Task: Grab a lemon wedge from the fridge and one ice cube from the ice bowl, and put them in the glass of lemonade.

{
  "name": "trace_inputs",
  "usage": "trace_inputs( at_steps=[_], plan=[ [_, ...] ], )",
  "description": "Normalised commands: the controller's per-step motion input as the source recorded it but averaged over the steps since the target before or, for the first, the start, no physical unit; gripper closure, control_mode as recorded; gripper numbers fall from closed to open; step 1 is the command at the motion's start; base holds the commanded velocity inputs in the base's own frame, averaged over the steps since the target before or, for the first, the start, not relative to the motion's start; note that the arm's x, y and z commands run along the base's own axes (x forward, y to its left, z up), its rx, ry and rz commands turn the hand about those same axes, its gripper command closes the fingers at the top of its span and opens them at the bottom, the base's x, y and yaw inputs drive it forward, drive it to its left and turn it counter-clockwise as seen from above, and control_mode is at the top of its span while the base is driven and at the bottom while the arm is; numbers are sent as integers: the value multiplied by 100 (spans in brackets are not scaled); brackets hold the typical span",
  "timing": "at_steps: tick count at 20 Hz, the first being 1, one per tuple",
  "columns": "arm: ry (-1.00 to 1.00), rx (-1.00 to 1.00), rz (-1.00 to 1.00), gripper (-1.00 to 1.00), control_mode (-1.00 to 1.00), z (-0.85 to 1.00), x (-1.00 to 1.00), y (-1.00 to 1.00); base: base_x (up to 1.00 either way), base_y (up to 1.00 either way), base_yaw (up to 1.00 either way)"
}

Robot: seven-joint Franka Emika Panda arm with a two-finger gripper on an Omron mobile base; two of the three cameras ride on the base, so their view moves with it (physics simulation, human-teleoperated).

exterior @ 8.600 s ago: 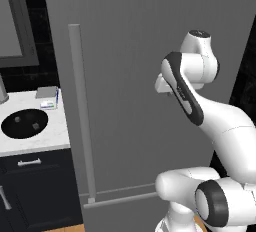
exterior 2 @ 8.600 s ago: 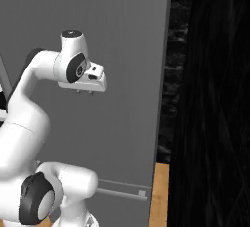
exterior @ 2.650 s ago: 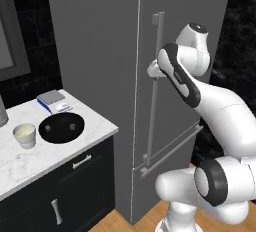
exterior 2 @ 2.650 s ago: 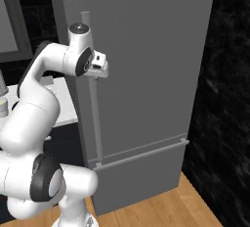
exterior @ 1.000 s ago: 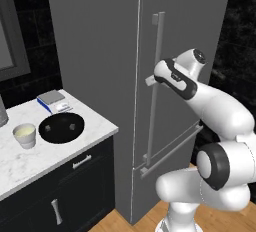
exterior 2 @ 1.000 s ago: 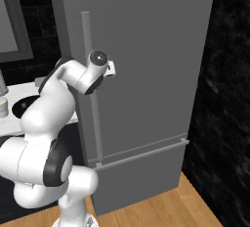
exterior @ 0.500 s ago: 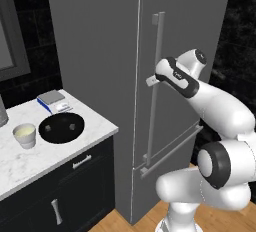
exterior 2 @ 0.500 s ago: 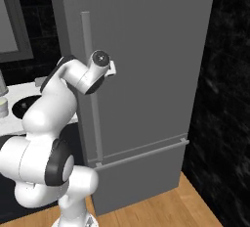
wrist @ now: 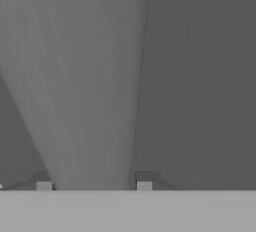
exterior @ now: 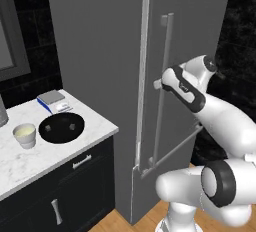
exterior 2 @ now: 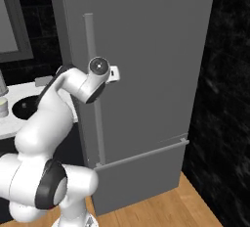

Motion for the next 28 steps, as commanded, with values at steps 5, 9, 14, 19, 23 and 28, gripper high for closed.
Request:
trace_inputs(
  at_steps=[5,9,14,19,23,28],
  plan=[
    [-8,6,-13,100,-100,24,-66,-96,0,0,0],
    [-1,5,-9,100,-100,40,-68,-100,0,0,0],
    [0,4,-10,100,-100,47,-41,-100,0,0,0],
    [0,9,-17,100,-100,27,-39,-100,0,0,0],
    [-12,11,-21,100,-100,1,-57,-100,0,0,0],
    [-24,10,-23,-100,-100,6,-64,-68,0,0,0]
  ],
)
